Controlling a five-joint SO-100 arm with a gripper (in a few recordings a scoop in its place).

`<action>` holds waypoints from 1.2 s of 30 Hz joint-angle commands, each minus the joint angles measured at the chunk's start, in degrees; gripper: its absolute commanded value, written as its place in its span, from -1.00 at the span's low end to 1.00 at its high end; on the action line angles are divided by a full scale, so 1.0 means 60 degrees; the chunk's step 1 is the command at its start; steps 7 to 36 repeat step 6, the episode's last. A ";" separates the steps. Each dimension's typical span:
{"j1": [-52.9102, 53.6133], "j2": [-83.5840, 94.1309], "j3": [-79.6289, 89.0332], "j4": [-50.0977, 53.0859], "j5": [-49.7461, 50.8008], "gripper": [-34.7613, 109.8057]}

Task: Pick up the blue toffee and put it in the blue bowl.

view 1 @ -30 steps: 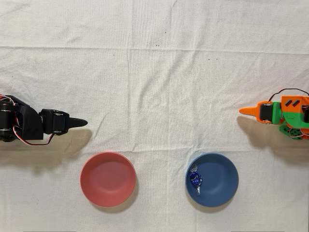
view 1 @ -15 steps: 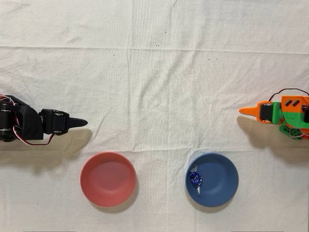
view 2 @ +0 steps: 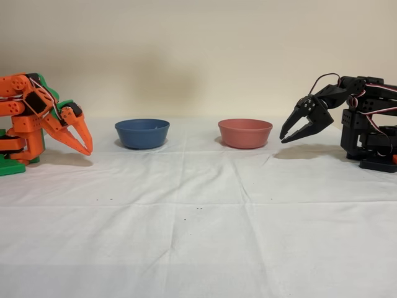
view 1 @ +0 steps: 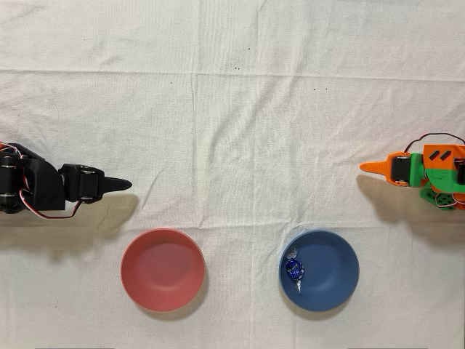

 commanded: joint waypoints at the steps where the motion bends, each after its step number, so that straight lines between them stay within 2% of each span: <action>1: 0.0015 -0.0044 -0.0146 0.0161 -0.0205 -0.52; 36: 0.0015 -0.0044 -0.0146 0.0161 -0.0205 -0.52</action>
